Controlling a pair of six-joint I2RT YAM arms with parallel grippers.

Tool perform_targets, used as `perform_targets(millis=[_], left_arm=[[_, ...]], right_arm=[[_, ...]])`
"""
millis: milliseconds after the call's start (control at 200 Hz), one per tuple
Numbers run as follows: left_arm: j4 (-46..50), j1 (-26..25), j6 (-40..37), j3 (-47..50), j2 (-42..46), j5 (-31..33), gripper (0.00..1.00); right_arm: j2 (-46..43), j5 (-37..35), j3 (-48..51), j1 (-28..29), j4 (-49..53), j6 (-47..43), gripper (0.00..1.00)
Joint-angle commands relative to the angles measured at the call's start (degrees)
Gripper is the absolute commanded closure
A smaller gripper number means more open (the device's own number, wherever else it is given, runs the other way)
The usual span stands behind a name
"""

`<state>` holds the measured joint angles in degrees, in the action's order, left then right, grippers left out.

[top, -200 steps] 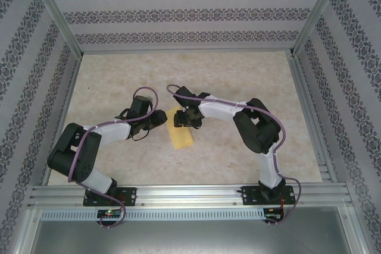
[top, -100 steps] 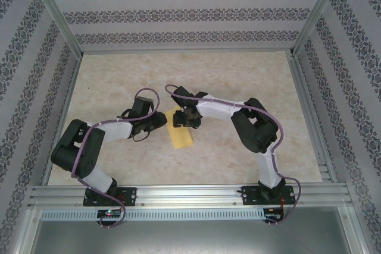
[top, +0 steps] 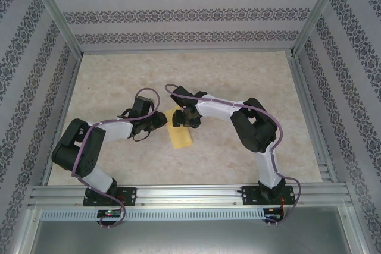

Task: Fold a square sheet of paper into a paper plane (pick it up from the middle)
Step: Hold the square sheet of paper at the center of the table.

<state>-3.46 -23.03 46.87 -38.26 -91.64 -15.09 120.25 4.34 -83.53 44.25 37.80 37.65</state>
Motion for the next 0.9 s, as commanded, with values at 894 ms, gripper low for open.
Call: perform_targets(millis=[894], left_arm=[[-2.25,-0.65,0.15,-2.23,-1.6,-2.68,0.76]], right_arm=[[11.85,-1.43,2.25,-0.48,-0.61,-3.15,0.4]])
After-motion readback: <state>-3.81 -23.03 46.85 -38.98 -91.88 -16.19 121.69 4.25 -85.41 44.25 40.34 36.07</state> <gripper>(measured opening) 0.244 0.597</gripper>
